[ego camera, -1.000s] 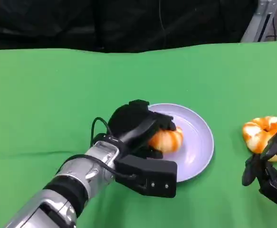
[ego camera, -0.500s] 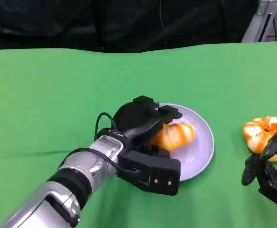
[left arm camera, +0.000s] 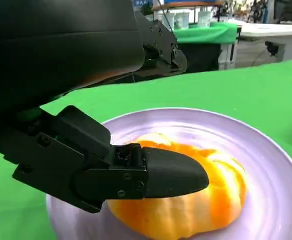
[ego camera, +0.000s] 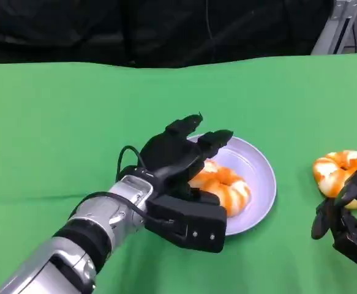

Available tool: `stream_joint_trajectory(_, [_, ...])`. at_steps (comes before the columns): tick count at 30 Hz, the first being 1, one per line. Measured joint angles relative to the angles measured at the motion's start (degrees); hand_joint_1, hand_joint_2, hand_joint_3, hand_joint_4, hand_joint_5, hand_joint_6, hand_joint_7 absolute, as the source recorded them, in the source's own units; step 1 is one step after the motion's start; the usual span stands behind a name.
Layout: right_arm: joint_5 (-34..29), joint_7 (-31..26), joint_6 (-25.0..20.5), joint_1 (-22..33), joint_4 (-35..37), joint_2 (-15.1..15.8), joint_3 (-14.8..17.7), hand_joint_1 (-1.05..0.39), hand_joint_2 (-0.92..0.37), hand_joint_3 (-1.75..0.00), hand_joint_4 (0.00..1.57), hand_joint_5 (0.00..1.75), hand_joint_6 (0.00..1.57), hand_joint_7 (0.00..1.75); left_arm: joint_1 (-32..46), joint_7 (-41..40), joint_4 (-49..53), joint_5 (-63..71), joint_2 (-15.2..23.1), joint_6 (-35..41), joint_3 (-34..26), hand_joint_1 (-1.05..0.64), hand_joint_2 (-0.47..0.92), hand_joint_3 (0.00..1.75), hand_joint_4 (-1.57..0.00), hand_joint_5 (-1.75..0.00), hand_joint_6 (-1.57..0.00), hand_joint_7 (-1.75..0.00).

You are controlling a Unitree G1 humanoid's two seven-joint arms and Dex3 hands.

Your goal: Grasp the bread from the table and place it into the plate.

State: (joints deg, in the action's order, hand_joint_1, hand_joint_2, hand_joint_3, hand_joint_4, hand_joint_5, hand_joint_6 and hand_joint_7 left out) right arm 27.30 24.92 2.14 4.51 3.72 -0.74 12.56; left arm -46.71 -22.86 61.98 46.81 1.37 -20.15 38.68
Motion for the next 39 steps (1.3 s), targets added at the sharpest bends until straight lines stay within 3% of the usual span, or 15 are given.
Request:
stream_joint_trajectory(2, [0.0, -0.02, 0.0, 0.01, -0.03, 0.0, 0.0, -0.09, -0.61, -1.11, 0.81, 1.75, 0.71, 1.58, 0.7, 0.12, -1.15, -1.87, 0.53, -2.22, -1.42, -1.01, 0.92, 0.53, -0.11, -0.04, -0.28, -0.04])
stream_joint_trajectory(3, [-0.02, -0.02, 0.01, 0.01, -0.04, 0.0, -0.02, -0.09, -0.62, -1.11, 0.8, 1.75, 0.71, 1.58, 1.22, 0.15, -1.73, -3.07, 0.72, -3.88, -2.47, -0.93, 0.92, 0.43, -0.29, -0.1, -0.36, -0.04])
stream_joint_trajectory(5, [-0.02, -0.02, 0.02, 0.01, -0.05, -0.01, -0.02, -0.08, -0.62, -1.11, 0.8, 1.75, 0.7, 1.58, 2.59, -0.08, -3.03, -5.42, 1.2, -7.64, -4.33, -0.86, 0.92, 0.38, -0.42, -0.13, -0.41, -0.04])
stream_joint_trajectory(8, [0.01, 0.04, 0.02, 0.01, -0.05, -0.07, -0.02, -0.07, -0.62, -1.11, 0.8, 1.75, 0.7, 1.59, 4.44, -0.53, -4.04, -8.83, 1.71, -11.99, -7.08, -0.39, 0.92, 0.25, -0.77, -0.19, -0.68, -0.09])
stream_joint_trajectory(11, [0.03, 0.13, 0.04, 0.01, -0.05, -0.17, 0.01, -0.08, -0.62, -1.11, 0.81, 1.75, 0.7, 1.6, 6.63, 4.83, -5.21, -17.3, 2.07, -17.87, -12.35, -0.13, 0.92, 0.4, -0.92, -0.32, -0.87, -0.12])
stream_joint_trajectory(15, [0.03, 0.15, 0.03, 0.01, -0.05, -0.18, 0.05, -0.08, -0.62, -1.11, 0.81, 1.75, 0.69, 1.6, 10.14, 19.64, -7.43, -32.05, 1.76, -20.92, -19.1, -0.04, 0.7, 0.97, -0.94, -1.07, -1.23, -0.21])
stream_joint_trajectory(17, [-0.01, 0.14, 0.03, 0.0, -0.04, -0.18, 0.06, -0.08, -0.62, -1.1, 0.81, 1.75, 0.7, 1.59, 12.62, 29.22, -10.43, -39.73, 1.79, -19.11, -21.98, -0.05, 0.61, 1.13, -0.95, -1.23, -1.2, -0.47])
stream_joint_trajectory(18, [-0.01, 0.14, 0.03, 0.0, -0.04, -0.18, 0.06, -0.09, -0.62, -1.1, 0.81, 1.75, 0.7, 1.59, 13.95, 33.77, -12.64, -43.38, 1.83, -17.37, -23.31, -0.07, 0.54, 1.23, -0.95, -1.41, -1.13, -0.86])
stream_joint_trajectory(20, [-0.01, 0.14, 0.03, -0.09, -0.01, -0.18, 0.09, -0.09, -0.62, -1.09, 0.81, 1.75, 0.7, 1.59, 17.17, 40.79, -18.55, -49.27, 2.31, -12.03, -25.5, -0.08, 0.48, 1.33, -0.86, -1.62, -0.95, -1.3])
stream_joint_trajectory(23, [0.06, 0.26, 0.03, -0.19, 0.16, -0.17, 0.24, -0.09, -0.62, -1.09, 0.81, 1.75, 0.7, 1.59, 22.81, 49.41, -27.06, -56.88, 3.94, -4.03, -28.44, -0.07, 0.46, 1.36, -0.8, -1.73, -0.82, -1.53])
stream_joint_trajectory(29, [0.07, 0.3, 0.03, -0.27, 0.22, -0.17, 0.23, -0.08, -0.63, -1.09, 0.8, 1.75, 0.7, 1.59, 30.48, 63.59, -34.44, -71.72, 6.24, 10.99, -36.11, -0.08, 0.52, 1.26, -0.92, -1.75, -0.83, -1.71])
stream_joint_trajectory(33, [-0.03, 0.3, 0.01, -0.27, 0.18, -0.14, 0.16, -0.07, -0.64, -1.08, 0.8, 1.75, 0.7, 1.59, 33.22, 72.24, -35.4, -80.26, 8.73, 21.03, -41.85, -0.12, 0.59, 1.05, -0.87, -1.75, -0.82, -1.67])
stream_joint_trajectory(36, [-0.03, 0.25, -0.03, -0.23, 0.17, 0.06, 0.3, -0.07, -0.65, -1.08, 0.8, 1.75, 0.69, 1.59, 34.51, 77.13, -33.47, -84.74, 11.52, 28.57, -46.56, -0.12, 0.56, 1.04, -0.85, -1.75, -0.83, -1.64])
stream_joint_trajectory(38, [-0.04, 0.24, -0.03, -0.25, 0.18, 0.17, 0.33, -0.08, -0.64, -1.08, 0.8, 1.75, 0.69, 1.59, 34.2, 79.97, -30.29, -86.6, 12.72, 32.4, -49.25, -0.13, 0.57, 0.9, -0.8, -1.75, -0.82, -1.56])
stream_joint_trajectory(39, [-0.04, 0.26, -0.03, -0.34, 0.18, 0.17, 0.27, -0.09, -0.63, -1.07, 0.8, 1.75, 0.69, 1.59, 33.69, 81.83, -27.65, -87.9, 12.89, 34.37, -50.58, -0.17, 0.66, 0.69, -0.78, -1.75, -0.81, -1.56])
